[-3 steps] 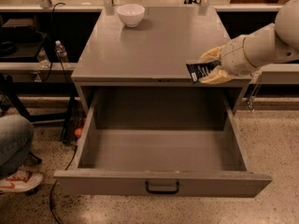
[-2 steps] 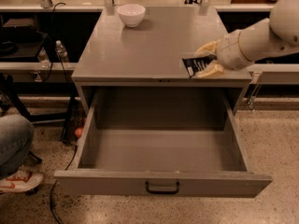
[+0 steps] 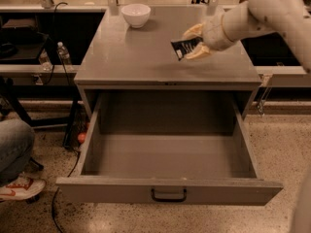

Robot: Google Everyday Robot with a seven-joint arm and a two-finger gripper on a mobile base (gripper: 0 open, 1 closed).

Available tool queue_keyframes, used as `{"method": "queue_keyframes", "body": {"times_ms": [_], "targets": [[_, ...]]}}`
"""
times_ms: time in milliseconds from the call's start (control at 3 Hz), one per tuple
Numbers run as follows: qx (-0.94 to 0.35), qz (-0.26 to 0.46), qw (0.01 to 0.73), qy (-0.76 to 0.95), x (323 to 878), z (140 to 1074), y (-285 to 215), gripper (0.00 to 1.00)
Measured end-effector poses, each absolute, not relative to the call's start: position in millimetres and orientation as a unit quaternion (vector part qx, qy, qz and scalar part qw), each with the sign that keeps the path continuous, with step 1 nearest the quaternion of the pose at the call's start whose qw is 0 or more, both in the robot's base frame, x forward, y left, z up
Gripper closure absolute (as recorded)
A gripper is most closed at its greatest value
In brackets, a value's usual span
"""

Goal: Pick rxbar blueberry from top drawer and place on counter

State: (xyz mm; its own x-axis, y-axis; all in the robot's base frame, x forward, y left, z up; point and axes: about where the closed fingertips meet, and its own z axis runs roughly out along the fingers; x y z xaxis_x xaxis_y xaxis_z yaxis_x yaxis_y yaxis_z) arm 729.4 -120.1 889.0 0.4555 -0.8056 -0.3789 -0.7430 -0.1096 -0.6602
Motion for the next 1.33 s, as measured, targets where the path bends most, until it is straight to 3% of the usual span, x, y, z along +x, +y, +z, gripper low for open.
{"method": "queue_keyframes", "body": {"times_ms": [333,1000,1333], "targets": [[-0.738,-0.061,0.422,0.523,783.9,895.4,-98.2,0.98],[-0.717,-0.083,0.419,0.550,831.1,896.8,-78.4,0.55],[-0.716,-0.081,0.410,0.558,844.0,890.7,-68.7,0.24]]}}
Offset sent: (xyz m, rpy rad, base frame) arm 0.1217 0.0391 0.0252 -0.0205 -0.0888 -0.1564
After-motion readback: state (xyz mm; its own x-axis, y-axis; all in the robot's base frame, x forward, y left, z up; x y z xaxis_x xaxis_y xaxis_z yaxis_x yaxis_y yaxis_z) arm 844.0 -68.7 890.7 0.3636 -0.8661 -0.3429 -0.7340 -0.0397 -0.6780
